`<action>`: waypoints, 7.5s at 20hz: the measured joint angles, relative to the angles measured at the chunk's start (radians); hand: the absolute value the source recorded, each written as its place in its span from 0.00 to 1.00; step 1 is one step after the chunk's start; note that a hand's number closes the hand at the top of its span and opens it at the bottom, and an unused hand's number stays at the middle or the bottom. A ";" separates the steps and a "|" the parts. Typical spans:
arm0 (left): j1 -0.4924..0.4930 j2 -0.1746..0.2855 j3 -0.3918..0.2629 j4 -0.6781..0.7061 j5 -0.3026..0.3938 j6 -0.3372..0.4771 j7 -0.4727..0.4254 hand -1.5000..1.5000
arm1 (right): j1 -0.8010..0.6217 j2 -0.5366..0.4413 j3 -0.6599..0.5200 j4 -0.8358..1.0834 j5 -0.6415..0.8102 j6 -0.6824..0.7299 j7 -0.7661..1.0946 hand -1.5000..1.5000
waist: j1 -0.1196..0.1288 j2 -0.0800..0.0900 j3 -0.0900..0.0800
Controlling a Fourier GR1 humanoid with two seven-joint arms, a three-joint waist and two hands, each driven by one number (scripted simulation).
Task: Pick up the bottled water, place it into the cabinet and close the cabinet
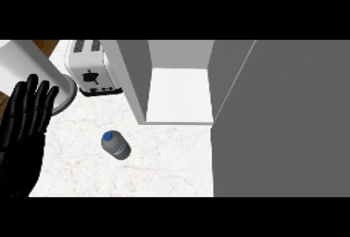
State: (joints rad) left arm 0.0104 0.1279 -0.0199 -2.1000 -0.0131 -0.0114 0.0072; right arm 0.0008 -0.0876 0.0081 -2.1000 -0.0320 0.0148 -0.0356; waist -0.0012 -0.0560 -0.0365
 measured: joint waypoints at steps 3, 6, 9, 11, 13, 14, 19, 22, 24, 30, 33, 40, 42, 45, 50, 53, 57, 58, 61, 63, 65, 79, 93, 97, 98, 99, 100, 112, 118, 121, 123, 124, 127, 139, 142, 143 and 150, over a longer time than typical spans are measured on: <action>0.016 -0.027 -0.018 -0.043 -0.037 0.038 0.006 0.00 | 0.010 -0.008 -0.006 -0.043 -0.004 0.003 0.012 0.00 | 0.000 0.028 0.019; 0.006 -0.061 -0.027 -0.046 -0.105 0.100 0.010 0.00 | 0.062 0.003 0.011 -0.111 -0.006 0.002 0.031 0.00 | -0.003 0.041 0.029; 0.052 -0.095 -0.060 -0.037 -0.092 0.165 0.090 0.00 | 0.131 0.014 0.054 -0.119 -0.055 0.022 0.118 0.00 | -0.005 0.047 0.033; 0.078 -0.107 -0.095 -0.060 -0.103 0.206 0.147 0.00 | 0.189 0.012 0.068 -0.151 -0.082 0.037 0.156 0.00 | -0.006 0.049 0.035; 0.105 -0.115 -0.141 -0.074 -0.119 0.250 0.175 0.00 | 0.244 0.011 0.094 -0.223 -0.101 0.038 0.218 0.00 | -0.007 0.050 0.036; 0.106 -0.118 -0.161 -0.085 -0.133 0.270 0.197 0.00 | 0.282 0.009 0.098 -0.250 -0.113 0.047 0.227 0.00 | -0.008 0.050 0.036; 0.158 -0.125 -0.311 -0.159 -0.248 0.377 0.292 0.00 | 0.407 0.016 0.135 -0.331 -0.114 0.063 0.241 0.00 | -0.007 0.051 0.037; 0.191 -0.126 -0.368 -0.171 -0.299 0.415 0.316 0.00 | 0.443 0.025 0.170 -0.344 -0.102 0.069 0.236 0.00 | -0.005 0.052 0.037; 0.221 -0.126 -0.389 -0.169 -0.314 0.428 0.306 0.00 | 0.470 0.029 0.185 -0.351 -0.086 0.073 0.227 0.00 | -0.005 0.052 0.037; 0.292 -0.116 -0.423 -0.145 -0.332 0.476 0.259 0.00 | 0.585 0.035 0.241 -0.374 -0.055 0.093 0.162 0.00 | -0.007 0.052 0.036; 0.295 -0.122 -0.401 -0.097 -0.320 0.507 0.212 0.00 | 0.651 0.033 0.268 -0.381 -0.049 0.107 0.120 0.00 | -0.009 0.052 0.036; 0.300 -0.120 -0.313 0.062 -0.232 0.537 0.066 0.00 | 0.711 0.019 0.275 -0.391 -0.034 0.114 0.070 0.00 | -0.010 0.053 0.036; 0.294 -0.115 -0.274 0.116 -0.183 0.525 0.021 0.00 | 0.743 0.011 0.280 -0.396 -0.031 0.120 0.047 0.00 | -0.012 0.053 0.035; 0.267 -0.113 -0.218 0.205 -0.114 0.499 -0.036 0.00 | 0.773 0.007 0.293 -0.396 -0.025 0.124 0.015 0.00 | -0.013 0.053 0.035; 0.231 -0.120 -0.153 0.387 -0.020 0.472 -0.186 0.00 | 0.833 -0.010 0.298 -0.395 -0.022 0.143 -0.050 0.00 | -0.016 0.053 0.035; 0.195 -0.124 -0.108 0.503 0.037 0.460 -0.276 0.00 | 0.870 -0.020 0.307 -0.396 -0.019 0.151 -0.080 0.00 | -0.017 0.053 0.035; 0.162 -0.125 -0.043 0.645 0.107 0.426 -0.398 0.00 | 0.912 -0.038 0.291 -0.398 -0.021 0.168 -0.120 0.00 | -0.017 0.054 0.035; 0.155 -0.122 -0.028 0.673 0.117 0.416 -0.418 0.00 | 0.919 -0.040 0.296 -0.397 -0.021 0.171 -0.128 0.00 | -0.017 0.054 0.035; 0.103 -0.122 0.018 0.797 0.154 0.406 -0.498 0.00 | 0.950 -0.046 0.310 -0.396 -0.018 0.180 -0.162 0.00 | -0.019 0.054 0.035; 0.082 -0.122 0.031 0.872 0.179 0.388 -0.550 0.00 | 0.979 -0.053 0.317 -0.397 -0.017 0.186 -0.184 0.00 | -0.020 0.054 0.035; 0.050 -0.122 0.047 0.936 0.205 0.341 -0.580 0.00 | 0.979 -0.058 0.305 -0.394 -0.017 0.187 -0.192 0.00 | -0.019 0.054 0.035; -0.166 -0.124 0.140 1.428 0.346 0.101 -0.892 1.00 | 1.054 -0.082 0.316 -0.394 -0.016 0.198 -0.256 0.00 | -0.022 0.056 0.038; -0.217 -0.120 0.138 1.541 0.412 -0.014 -0.998 1.00 | 1.041 -0.088 0.331 -0.385 -0.008 0.182 -0.259 0.00 | -0.012 0.045 0.058; -0.211 -0.098 0.093 1.538 0.384 -0.093 -0.981 1.00 | 1.036 -0.087 0.332 -0.384 -0.005 0.177 -0.263 0.00 | -0.012 0.046 0.055; -0.210 -0.093 0.083 1.536 0.377 -0.110 -0.977 1.00 | 1.041 -0.090 0.336 -0.384 -0.004 0.178 -0.265 0.00 | -0.012 0.047 0.054; -0.207 -0.088 0.072 1.528 0.370 -0.121 -0.967 1.00 | 1.039 -0.090 0.338 -0.383 -0.003 0.176 -0.265 0.00 | -0.011 0.047 0.052; -0.208 -0.084 0.064 1.524 0.367 -0.136 -0.954 1.00 | 1.047 -0.092 0.343 -0.383 -0.002 0.178 -0.272 0.00 | -0.012 0.048 0.051; -0.238 -0.122 -0.092 1.293 0.444 -0.081 -0.724 1.00 | 1.030 -0.098 0.314 -0.385 -0.012 0.174 -0.251 0.00 | -0.006 0.051 0.038; -0.283 -0.123 -0.215 1.144 0.484 0.088 -0.601 1.00 | 1.009 -0.093 0.306 -0.375 -0.016 0.174 -0.245 0.00 | -0.008 0.052 0.037; -0.329 -0.126 -0.256 1.078 0.454 0.196 -0.545 1.00 | 1.013 -0.088 0.304 -0.376 -0.018 0.173 -0.247 0.00 | -0.009 0.051 0.037; -0.361 -0.126 -0.296 1.062 0.457 0.256 -0.522 1.00 | 1.012 -0.085 0.300 -0.372 -0.022 0.174 -0.255 0.00 | -0.013 0.052 0.037; -0.382 -0.127 -0.309 1.062 0.459 0.282 -0.512 1.00 | 1.008 -0.089 0.294 -0.378 -0.025 0.174 -0.246 0.00 | -0.014 0.053 0.037; -0.454 -0.127 -0.341 1.080 0.475 0.352 -0.485 1.00 | 0.992 -0.084 0.287 -0.374 -0.029 0.172 -0.240 0.00 | -0.018 0.055 0.037; -0.802 -0.128 -0.367 1.337 0.548 0.558 -0.378 1.00 | 0.968 -0.091 0.232 -0.370 -0.049 0.197 -0.236 0.00 | -0.042 0.062 0.036; -0.865 -0.128 -0.362 1.427 0.569 0.570 -0.383 1.00 | 0.978 -0.092 0.222 -0.371 -0.054 0.211 -0.251 0.00 | -0.050 0.064 0.036; -0.897 -0.128 -0.348 1.468 0.568 0.568 -0.384 1.00 | 0.977 -0.093 0.217 -0.366 -0.055 0.215 -0.254 0.00 | -0.052 0.065 0.036; -1.008 -0.118 -0.337 1.711 0.503 0.618 -0.403 1.00 | 0.952 -0.088 0.199 -0.363 -0.065 0.226 -0.249 0.00 | -0.065 0.075 0.036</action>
State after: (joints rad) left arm -0.9972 0.0098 -0.3572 -0.3893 0.4903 0.6066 -0.3959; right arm 0.9526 -0.1755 0.2076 -2.4628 -0.0969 0.2411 -0.2848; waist -0.0663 0.0194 -0.0001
